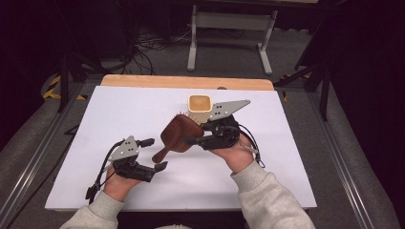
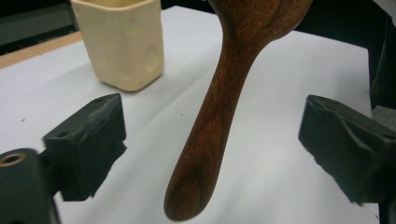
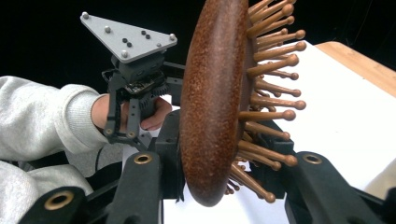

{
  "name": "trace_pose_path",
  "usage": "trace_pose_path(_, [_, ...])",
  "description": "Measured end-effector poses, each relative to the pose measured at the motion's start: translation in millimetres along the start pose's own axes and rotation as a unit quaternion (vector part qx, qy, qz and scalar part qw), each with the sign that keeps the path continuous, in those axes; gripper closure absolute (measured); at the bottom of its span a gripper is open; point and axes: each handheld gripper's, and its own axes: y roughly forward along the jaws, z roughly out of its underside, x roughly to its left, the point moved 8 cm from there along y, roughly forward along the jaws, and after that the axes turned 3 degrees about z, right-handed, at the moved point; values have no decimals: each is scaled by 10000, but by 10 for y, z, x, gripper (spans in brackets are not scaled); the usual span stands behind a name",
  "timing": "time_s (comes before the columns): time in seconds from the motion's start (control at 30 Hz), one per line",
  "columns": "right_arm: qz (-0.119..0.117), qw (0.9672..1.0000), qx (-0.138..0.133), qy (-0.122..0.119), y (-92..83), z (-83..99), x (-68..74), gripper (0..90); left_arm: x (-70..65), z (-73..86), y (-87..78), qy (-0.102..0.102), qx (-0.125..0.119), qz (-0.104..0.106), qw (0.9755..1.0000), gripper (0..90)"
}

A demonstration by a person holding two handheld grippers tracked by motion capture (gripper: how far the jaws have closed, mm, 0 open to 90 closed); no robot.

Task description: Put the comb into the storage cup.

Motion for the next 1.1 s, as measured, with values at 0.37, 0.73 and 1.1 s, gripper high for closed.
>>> trace_pose_path(0.37, [199, 9996, 58, -171, -133, -215, -92, 609, 106, 65, -211, 71, -130, -201, 9997, 6])
trace_pose_path(0.73, [433, 9984, 138, -332, -273, -411, -186, 607, 287, 242, -437, -119, -324, -643, 9973, 5])
trace_pose_path(1.1, [670, 9971, 116, -354, -416, -548, -340, 606, 345, 369, -517, -184, -152, -721, 9971, 3])
